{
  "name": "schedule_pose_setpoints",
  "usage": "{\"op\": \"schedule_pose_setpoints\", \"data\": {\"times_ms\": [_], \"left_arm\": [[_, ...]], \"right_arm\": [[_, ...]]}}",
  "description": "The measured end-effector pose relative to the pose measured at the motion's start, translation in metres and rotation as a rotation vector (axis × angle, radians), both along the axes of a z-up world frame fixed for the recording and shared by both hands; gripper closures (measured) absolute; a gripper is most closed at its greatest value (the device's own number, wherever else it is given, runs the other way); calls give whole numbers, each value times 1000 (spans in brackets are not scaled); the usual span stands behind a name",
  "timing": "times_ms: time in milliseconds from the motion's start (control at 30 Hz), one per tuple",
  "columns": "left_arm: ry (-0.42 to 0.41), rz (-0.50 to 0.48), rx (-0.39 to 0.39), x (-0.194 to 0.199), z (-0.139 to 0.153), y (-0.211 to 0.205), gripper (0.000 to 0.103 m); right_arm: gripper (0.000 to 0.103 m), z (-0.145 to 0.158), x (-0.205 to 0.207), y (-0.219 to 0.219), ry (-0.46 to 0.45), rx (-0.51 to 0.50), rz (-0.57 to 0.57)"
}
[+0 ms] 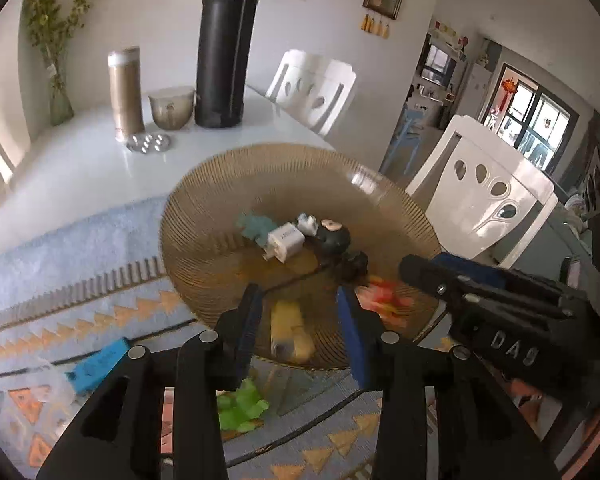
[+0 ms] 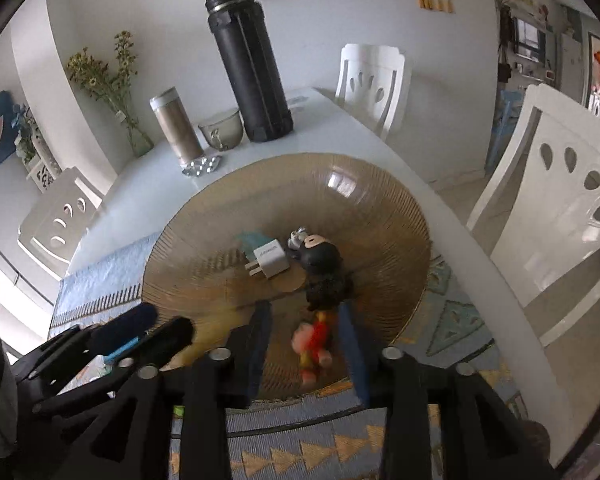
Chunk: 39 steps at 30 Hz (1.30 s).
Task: Organize rigid objects
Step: 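Lower both items into the amber bowl and open both tools, then withdraw both tools and bring the left tool toward the black USB stick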
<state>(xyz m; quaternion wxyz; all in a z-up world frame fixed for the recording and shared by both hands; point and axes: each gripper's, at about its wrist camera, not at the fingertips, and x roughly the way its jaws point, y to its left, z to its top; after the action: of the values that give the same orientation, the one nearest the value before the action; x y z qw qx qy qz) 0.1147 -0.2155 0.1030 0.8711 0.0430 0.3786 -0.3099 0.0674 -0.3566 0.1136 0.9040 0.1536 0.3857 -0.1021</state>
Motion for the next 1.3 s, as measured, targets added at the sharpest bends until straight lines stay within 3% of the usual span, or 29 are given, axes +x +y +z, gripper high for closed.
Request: {"op": "schedule_pose_setpoints", "data": {"times_ms": [200, 333, 433, 500, 533, 667, 867, 967, 1300], "left_arm": [[-109, 32, -50, -39, 57, 39, 66], [-171, 69, -114, -74, 98, 81, 63], [-212, 106, -136, -101, 122, 115, 52], [-246, 140, -145, -119, 130, 137, 22], [-268, 165, -149, -128, 131, 148, 17], [-286, 264, -121, -149, 102, 182, 12], [-149, 377, 14, -134, -16, 201, 12], [-56, 374, 47, -123, -61, 198, 13], [-75, 353, 114, -127, -70, 185, 12]], "right_arm": [[63, 49, -39, 12, -134, -23, 14], [53, 73, -69, 34, -206, -27, 72], [52, 83, -88, 55, -243, -24, 138], [52, 84, -99, 74, -260, -19, 196], [51, 82, -103, 81, -262, -12, 225], [48, 47, -114, 116, -230, -13, 329], [48, -45, -102, 139, -117, -34, 405], [48, -73, -95, 134, -92, 28, 423], [48, -86, -85, 123, -48, 44, 355]]}}
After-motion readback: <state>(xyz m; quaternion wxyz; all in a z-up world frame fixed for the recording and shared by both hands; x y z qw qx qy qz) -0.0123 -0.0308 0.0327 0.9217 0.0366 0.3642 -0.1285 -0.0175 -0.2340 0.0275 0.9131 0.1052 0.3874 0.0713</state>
